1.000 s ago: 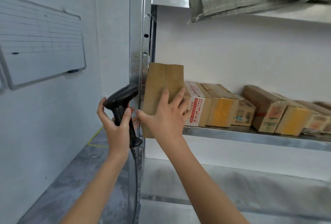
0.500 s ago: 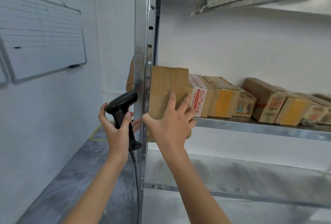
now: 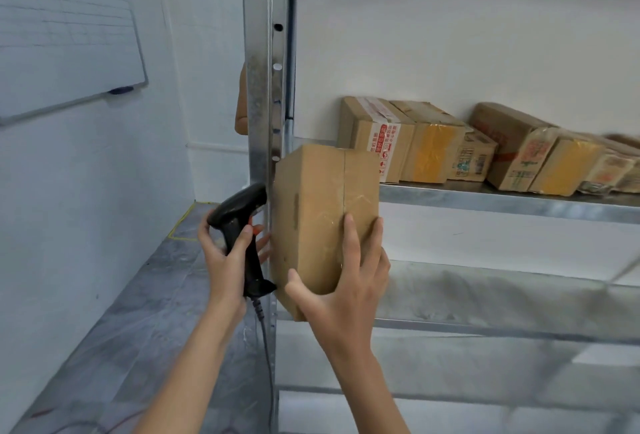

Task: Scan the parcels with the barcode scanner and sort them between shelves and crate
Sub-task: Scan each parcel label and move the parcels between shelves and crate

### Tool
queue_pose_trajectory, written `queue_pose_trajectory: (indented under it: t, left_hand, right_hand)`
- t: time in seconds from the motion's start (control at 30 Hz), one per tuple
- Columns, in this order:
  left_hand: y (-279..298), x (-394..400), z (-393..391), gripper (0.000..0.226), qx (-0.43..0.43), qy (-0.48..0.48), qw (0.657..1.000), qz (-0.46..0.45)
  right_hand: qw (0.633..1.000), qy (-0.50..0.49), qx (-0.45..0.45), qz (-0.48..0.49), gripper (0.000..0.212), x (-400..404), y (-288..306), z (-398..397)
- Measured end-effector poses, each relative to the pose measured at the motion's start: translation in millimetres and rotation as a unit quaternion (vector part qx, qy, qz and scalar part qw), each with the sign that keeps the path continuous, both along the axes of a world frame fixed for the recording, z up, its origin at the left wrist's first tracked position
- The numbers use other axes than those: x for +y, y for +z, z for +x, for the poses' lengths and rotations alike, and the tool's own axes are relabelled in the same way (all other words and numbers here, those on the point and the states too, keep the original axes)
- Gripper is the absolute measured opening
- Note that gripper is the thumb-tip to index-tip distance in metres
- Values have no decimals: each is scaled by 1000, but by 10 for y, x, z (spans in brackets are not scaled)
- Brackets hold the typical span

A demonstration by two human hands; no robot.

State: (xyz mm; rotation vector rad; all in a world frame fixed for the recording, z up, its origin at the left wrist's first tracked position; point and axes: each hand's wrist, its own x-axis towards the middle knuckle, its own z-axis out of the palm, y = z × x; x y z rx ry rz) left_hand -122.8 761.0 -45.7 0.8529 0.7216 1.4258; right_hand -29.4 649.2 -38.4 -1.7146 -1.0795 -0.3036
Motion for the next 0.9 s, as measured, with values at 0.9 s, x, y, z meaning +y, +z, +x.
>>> queue_pose_trajectory:
  t: [0.9]
  left_hand:
    - [120, -477, 125, 62, 35, 3, 988, 154]
  right_hand:
    - [988, -28, 53, -141, 133, 104, -62, 310]
